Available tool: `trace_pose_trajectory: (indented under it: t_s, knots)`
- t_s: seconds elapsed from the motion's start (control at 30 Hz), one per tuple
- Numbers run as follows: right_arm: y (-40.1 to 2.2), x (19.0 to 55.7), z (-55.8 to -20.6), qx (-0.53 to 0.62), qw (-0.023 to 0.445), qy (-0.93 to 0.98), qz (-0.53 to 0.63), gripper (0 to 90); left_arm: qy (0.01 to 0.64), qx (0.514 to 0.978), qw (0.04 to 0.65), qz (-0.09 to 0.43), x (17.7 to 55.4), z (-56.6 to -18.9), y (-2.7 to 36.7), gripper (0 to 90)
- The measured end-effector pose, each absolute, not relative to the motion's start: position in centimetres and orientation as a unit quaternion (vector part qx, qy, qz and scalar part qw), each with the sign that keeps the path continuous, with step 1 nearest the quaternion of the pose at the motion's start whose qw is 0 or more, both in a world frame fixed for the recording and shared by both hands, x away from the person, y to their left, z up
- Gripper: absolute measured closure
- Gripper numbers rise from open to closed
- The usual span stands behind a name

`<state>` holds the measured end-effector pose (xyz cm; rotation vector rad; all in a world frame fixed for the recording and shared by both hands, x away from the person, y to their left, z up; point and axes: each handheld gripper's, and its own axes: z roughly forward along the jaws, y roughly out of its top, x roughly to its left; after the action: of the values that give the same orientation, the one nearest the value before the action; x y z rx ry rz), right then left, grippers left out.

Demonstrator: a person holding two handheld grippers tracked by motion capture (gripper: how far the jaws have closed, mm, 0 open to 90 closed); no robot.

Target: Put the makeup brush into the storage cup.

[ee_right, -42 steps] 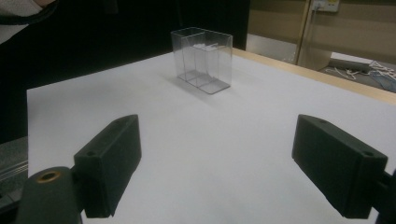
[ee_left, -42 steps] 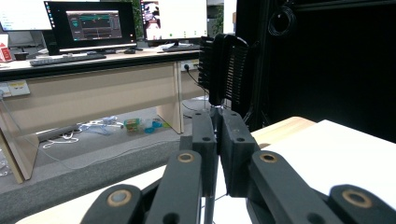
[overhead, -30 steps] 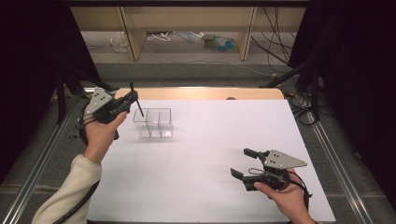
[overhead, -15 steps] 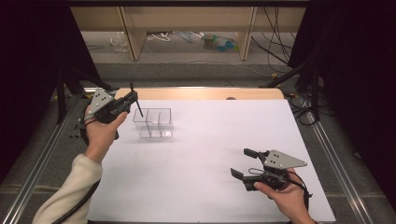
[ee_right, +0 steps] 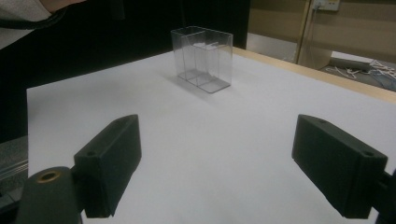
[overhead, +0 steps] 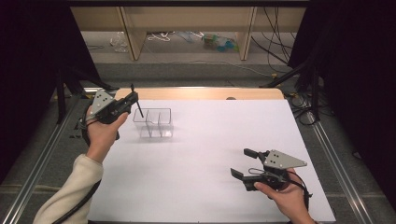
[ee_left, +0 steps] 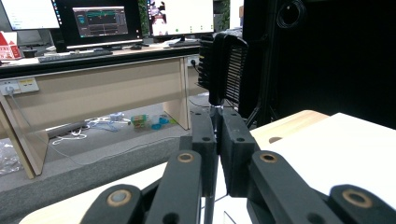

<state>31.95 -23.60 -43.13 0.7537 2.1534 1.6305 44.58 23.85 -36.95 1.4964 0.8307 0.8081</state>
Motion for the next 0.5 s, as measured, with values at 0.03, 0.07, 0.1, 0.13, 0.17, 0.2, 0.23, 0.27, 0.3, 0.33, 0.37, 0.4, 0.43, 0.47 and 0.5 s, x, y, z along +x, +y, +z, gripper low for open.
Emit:
trace_pose_trajectory:
  t_s: [0.03, 0.07, 0.1, 0.13, 0.17, 0.2, 0.23, 0.27, 0.3, 0.33, 0.37, 0.4, 0.43, 0.47, 0.5]
  knots:
    - [-23.6, 31.94, -43.13, 0.265, 0.168, 0.757, 0.573, 16.9, 0.356, 0.641, 0.585, 0.346, 44.6, -36.98, 23.85, 85.1]
    - [-23.6, 31.95, -43.13, 0.265, 0.168, 0.757, 0.573, 16.9, 0.355, 0.642, 0.584, 0.347, 44.64, -37.02, 23.87, 85.1]
    - [-23.6, 31.95, -43.13, 0.265, 0.168, 0.757, 0.573, 16.9, 0.357, 0.642, 0.584, 0.346, 44.64, -37.1, 23.85, 85.1]
    - [-23.6, 31.94, -43.13, 0.266, 0.168, 0.757, 0.572, 16.9, 0.357, 0.641, 0.584, 0.346, 44.68, -37.14, 23.85, 85.0]
    - [-23.65, 31.91, -43.1, 0.267, 0.168, 0.759, 0.57, 16.9, 0.356, 0.642, 0.583, 0.347, 44.74, -37.2, 23.91, 85.1]
    - [-23.6, 31.93, -43.12, 0.265, 0.168, 0.757, 0.572, 16.9, 0.358, 0.642, 0.583, 0.347, 44.75, -37.26, 23.92, 85.1]
    - [-23.6, 31.93, -43.12, 0.266, 0.168, 0.757, 0.572, 16.9, 0.359, 0.641, 0.583, 0.346, 44.76, -37.3, 23.93, 85.1]
    - [-23.6, 31.94, -43.13, 0.265, 0.168, 0.757, 0.572, 16.9, 0.358, 0.643, 0.582, 0.346, 44.78, -37.33, 23.98, 85.1]
    - [-23.61, 31.94, -43.13, 0.266, 0.168, 0.758, 0.572, 16.9, 0.358, 0.643, 0.582, 0.347, 44.8, -37.34, 24.01, 85.1]
    - [-23.61, 31.95, -43.13, 0.266, 0.168, 0.757, 0.573, 16.9, 0.357, 0.643, 0.581, 0.347, 44.82, -37.34, 24.04, 85.1]
    - [-23.6, 31.96, -43.14, 0.265, 0.168, 0.757, 0.573, 16.9, 0.358, 0.643, 0.581, 0.348, 44.83, -37.35, 24.05, 85.1]
    - [-23.6, 31.95, -43.13, 0.265, 0.169, 0.757, 0.573, 16.9, 0.358, 0.642, 0.582, 0.347, 44.84, -37.36, 24.06, 85.1]
    - [-23.77, 31.84, -43.0, 0.268, 0.168, 0.765, 0.561, 16.9, 0.36, 0.641, 0.582, 0.347, 44.83, -37.39, 24.05, 85.1]
    - [-23.77, 31.84, -43.0, 0.268, 0.168, 0.765, 0.56, 16.9, 0.36, 0.642, 0.582, 0.347, 44.84, -37.4, 24.07, 85.1]
    - [-23.77, 31.84, -43.0, 0.268, 0.168, 0.765, 0.561, 16.9, 0.36, 0.642, 0.581, 0.347, 44.85, -37.42, 24.09, 85.1]
